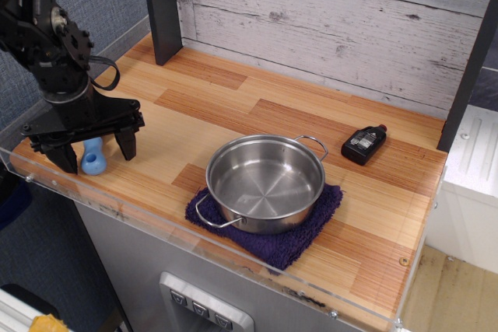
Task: Move the spoon to the lower left corner of table.
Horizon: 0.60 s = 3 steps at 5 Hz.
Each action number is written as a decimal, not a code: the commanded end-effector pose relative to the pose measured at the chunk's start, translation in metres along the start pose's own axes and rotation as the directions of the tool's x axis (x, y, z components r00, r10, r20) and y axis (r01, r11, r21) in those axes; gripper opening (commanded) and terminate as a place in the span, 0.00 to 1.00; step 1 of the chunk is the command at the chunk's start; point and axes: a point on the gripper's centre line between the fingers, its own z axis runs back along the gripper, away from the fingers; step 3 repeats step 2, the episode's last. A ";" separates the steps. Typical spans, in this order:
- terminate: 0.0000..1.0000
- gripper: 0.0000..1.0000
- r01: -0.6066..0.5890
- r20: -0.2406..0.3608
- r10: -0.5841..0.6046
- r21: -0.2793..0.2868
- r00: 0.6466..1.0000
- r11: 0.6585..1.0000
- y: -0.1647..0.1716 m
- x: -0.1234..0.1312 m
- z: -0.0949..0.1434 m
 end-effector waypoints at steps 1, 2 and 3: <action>0.00 1.00 0.029 0.171 -0.020 -0.049 0.985 0.998 -0.025 0.037 0.067; 1.00 1.00 0.034 0.204 -0.018 -0.078 0.979 0.996 -0.027 0.038 0.092; 1.00 1.00 0.034 0.204 -0.018 -0.078 0.979 0.996 -0.027 0.038 0.092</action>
